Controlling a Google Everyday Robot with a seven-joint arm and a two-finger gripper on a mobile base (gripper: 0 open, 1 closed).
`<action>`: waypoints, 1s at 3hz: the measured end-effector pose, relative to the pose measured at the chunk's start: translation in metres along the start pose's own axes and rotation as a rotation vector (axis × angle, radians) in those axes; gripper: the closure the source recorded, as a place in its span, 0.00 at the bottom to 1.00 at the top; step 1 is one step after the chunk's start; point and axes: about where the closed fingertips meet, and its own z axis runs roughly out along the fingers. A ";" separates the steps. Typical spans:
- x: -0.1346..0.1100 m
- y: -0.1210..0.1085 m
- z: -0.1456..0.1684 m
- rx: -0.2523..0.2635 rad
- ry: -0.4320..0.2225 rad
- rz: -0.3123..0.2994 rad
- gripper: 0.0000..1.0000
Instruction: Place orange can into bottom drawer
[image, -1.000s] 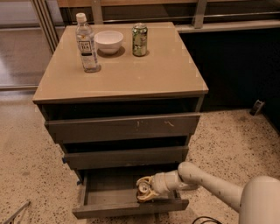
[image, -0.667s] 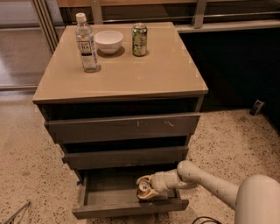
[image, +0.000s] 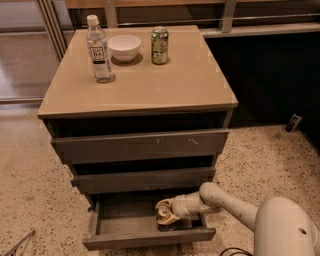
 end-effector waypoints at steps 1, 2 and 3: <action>0.026 -0.006 0.015 -0.004 0.007 0.034 1.00; 0.039 -0.009 0.024 -0.007 0.010 0.050 1.00; 0.049 -0.013 0.032 -0.010 0.020 0.048 1.00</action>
Offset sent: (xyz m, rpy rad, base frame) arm 0.0244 -0.0023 -0.0612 -0.0181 0.0577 -0.0359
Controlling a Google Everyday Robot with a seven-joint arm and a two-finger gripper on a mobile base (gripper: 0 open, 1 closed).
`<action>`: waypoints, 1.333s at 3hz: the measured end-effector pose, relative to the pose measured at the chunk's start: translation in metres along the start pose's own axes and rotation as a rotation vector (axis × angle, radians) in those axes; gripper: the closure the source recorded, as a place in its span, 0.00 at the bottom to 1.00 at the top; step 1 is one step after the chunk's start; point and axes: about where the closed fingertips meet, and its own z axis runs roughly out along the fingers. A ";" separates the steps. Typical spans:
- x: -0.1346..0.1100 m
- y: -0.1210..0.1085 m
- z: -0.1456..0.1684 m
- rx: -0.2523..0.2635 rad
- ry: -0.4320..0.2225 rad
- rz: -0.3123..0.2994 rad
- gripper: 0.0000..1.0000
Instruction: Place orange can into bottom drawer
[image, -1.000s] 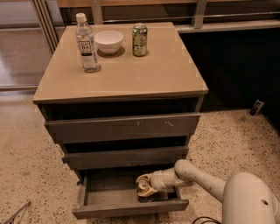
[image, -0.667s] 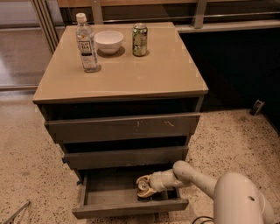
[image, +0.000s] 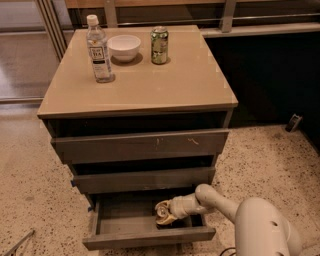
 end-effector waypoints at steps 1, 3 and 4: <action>0.007 -0.003 0.007 -0.003 0.010 -0.003 1.00; 0.012 -0.005 0.015 -0.011 0.026 -0.009 1.00; 0.012 -0.002 0.021 -0.020 0.039 -0.011 1.00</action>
Offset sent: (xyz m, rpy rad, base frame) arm 0.0124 0.0036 -0.0206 -0.0398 -0.0106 0.0075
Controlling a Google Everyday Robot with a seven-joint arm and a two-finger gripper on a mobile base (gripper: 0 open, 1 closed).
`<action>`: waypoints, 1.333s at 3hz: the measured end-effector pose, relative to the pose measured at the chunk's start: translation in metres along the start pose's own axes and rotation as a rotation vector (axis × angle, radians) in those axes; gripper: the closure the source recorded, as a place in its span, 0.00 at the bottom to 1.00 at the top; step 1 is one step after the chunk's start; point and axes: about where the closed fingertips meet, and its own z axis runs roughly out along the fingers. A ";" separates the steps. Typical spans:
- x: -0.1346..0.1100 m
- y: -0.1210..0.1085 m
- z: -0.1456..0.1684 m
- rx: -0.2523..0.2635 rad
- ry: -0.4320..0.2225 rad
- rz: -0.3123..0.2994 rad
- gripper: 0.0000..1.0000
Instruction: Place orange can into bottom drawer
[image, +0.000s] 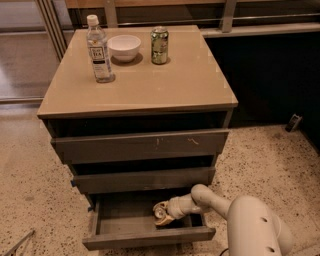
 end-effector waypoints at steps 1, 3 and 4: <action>0.000 0.000 0.001 -0.001 0.001 0.000 0.84; 0.000 0.000 0.001 -0.001 0.001 0.000 0.30; 0.000 0.000 0.001 -0.001 0.001 0.000 0.06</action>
Offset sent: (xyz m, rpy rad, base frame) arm -0.0003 0.0004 -0.0003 -0.0013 0.0003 0.0008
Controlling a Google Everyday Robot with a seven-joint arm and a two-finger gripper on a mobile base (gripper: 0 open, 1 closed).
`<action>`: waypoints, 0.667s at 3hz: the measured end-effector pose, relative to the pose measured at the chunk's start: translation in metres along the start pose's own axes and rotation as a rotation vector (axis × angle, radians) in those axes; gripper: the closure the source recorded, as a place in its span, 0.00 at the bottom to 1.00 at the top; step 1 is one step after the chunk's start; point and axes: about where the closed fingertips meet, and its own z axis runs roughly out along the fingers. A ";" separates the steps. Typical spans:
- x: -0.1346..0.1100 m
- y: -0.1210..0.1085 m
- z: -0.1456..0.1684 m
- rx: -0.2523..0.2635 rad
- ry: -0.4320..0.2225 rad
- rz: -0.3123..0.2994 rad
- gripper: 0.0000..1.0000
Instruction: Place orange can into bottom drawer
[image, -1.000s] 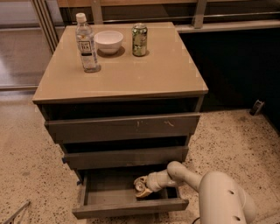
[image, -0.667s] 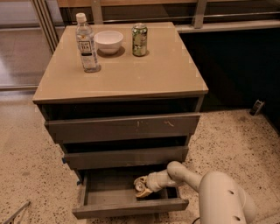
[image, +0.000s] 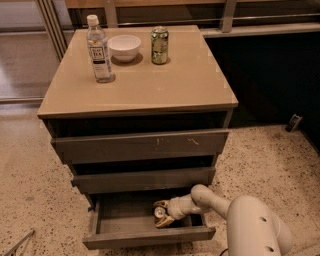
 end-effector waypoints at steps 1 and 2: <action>0.000 0.000 0.000 -0.001 0.000 0.000 0.00; 0.000 0.000 0.000 -0.001 0.000 0.000 0.00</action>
Offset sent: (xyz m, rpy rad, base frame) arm 0.0000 0.0000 0.0000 0.0000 0.0000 0.0000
